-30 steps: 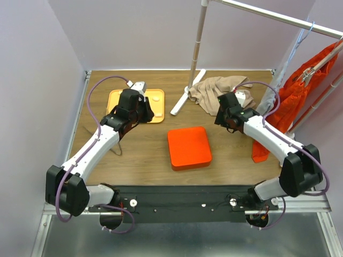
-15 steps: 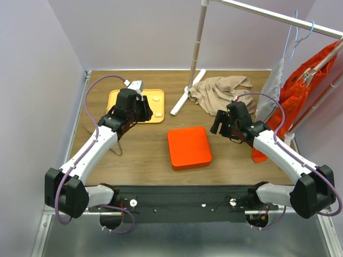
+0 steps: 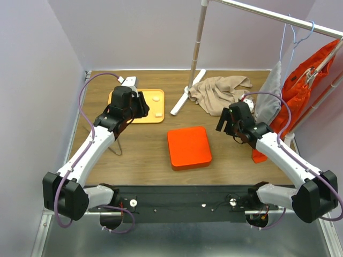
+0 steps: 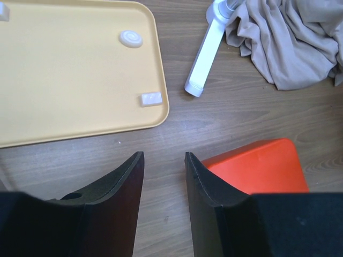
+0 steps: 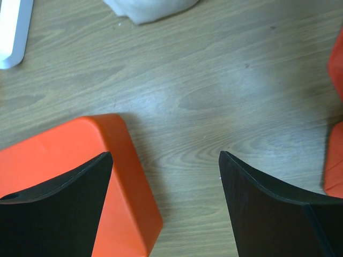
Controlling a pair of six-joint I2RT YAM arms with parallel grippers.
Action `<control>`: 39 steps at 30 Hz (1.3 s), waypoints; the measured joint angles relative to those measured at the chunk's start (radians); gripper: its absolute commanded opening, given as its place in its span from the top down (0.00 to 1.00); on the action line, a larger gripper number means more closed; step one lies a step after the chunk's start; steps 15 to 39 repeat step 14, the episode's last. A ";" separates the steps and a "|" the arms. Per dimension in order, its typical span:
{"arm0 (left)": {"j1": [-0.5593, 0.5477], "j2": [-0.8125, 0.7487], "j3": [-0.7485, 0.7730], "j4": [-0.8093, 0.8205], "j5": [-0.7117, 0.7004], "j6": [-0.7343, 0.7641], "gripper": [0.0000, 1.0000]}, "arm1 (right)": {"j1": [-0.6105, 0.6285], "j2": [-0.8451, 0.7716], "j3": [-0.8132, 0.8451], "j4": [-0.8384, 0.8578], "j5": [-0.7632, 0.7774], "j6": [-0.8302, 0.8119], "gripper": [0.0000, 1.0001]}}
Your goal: Pack the chocolate
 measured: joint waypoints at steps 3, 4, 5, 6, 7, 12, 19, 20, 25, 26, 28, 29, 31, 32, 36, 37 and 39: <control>0.000 -0.024 0.001 0.004 -0.034 -0.001 0.54 | 0.000 -0.022 0.000 -0.001 0.040 0.008 0.09; 0.000 -0.032 0.001 0.005 -0.042 -0.001 0.54 | 0.000 -0.030 0.000 -0.001 0.049 0.009 0.09; 0.000 -0.053 0.000 0.013 -0.054 -0.002 0.54 | 0.000 -0.043 -0.001 -0.001 0.063 0.010 0.09; 0.002 -0.081 0.000 0.025 -0.071 -0.002 0.54 | 0.000 -0.060 0.000 0.000 0.080 0.010 0.09; 0.002 -0.101 0.000 0.035 -0.082 -0.003 0.54 | 0.000 -0.074 0.000 0.002 0.094 0.010 0.09; 0.002 -0.201 0.000 0.108 -0.143 -0.012 0.54 | 0.000 -0.063 0.035 0.008 0.147 0.002 0.09; 0.002 -0.206 0.001 0.124 -0.152 -0.018 0.54 | 0.000 -0.045 0.061 0.012 0.161 -0.002 0.09; 0.002 -0.206 0.001 0.124 -0.152 -0.018 0.54 | 0.000 -0.045 0.061 0.012 0.161 -0.002 0.09; 0.002 -0.206 0.001 0.124 -0.152 -0.018 0.54 | 0.000 -0.045 0.061 0.012 0.161 -0.002 0.09; 0.002 -0.206 0.001 0.124 -0.152 -0.018 0.54 | 0.000 -0.045 0.061 0.012 0.161 -0.002 0.09; 0.002 -0.206 0.001 0.124 -0.152 -0.018 0.54 | 0.000 -0.045 0.061 0.012 0.161 -0.002 0.09; 0.002 -0.206 0.001 0.124 -0.152 -0.018 0.54 | 0.000 -0.045 0.061 0.012 0.161 -0.002 0.09; 0.002 -0.206 0.001 0.124 -0.152 -0.018 0.54 | 0.000 -0.045 0.061 0.012 0.161 -0.002 0.09; 0.002 -0.206 0.001 0.124 -0.152 -0.018 0.54 | 0.000 -0.045 0.061 0.012 0.161 -0.002 0.09; 0.002 -0.206 0.001 0.124 -0.152 -0.018 0.54 | 0.000 -0.045 0.061 0.012 0.161 -0.002 0.09; 0.002 -0.206 0.001 0.124 -0.152 -0.018 0.54 | 0.000 -0.045 0.061 0.012 0.161 -0.002 0.09; 0.002 -0.206 0.001 0.124 -0.152 -0.018 0.54 | 0.000 -0.045 0.061 0.012 0.161 -0.002 0.09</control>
